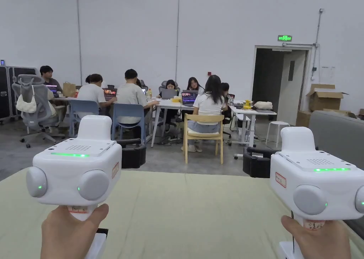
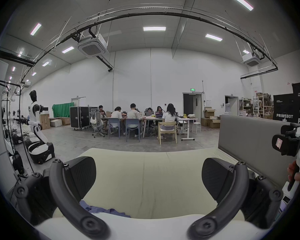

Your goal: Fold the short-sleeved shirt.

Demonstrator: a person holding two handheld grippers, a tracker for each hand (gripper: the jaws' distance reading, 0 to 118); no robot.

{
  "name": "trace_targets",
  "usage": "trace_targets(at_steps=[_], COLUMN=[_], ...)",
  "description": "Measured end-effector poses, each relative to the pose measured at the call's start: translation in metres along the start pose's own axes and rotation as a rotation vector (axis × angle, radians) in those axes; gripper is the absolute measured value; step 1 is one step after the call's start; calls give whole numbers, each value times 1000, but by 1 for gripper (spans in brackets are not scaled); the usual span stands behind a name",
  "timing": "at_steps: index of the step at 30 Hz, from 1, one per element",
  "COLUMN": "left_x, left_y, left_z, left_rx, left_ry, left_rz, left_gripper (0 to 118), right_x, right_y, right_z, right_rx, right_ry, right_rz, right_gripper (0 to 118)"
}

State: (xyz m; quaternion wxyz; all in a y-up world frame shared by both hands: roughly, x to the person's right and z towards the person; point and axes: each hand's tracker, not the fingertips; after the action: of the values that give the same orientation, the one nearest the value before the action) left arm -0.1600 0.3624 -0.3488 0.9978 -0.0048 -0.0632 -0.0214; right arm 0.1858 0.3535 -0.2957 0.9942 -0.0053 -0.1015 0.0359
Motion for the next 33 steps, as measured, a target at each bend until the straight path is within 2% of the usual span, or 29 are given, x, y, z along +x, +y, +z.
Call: trace_targets(at_steps=[29,33], left_x=[-1,-2], left_y=[-3,-2], left_z=[-1,1], left_rx=[-1,9], left_ry=[-13,-14], left_rz=[-18,-5], left_gripper=[118,118], right_x=[3,6], right_y=[-1,-2], right_z=[0,-1], right_rx=[-6,-4], right_ry=[-1,1], right_rz=[4,-17], right_gripper=[118,118])
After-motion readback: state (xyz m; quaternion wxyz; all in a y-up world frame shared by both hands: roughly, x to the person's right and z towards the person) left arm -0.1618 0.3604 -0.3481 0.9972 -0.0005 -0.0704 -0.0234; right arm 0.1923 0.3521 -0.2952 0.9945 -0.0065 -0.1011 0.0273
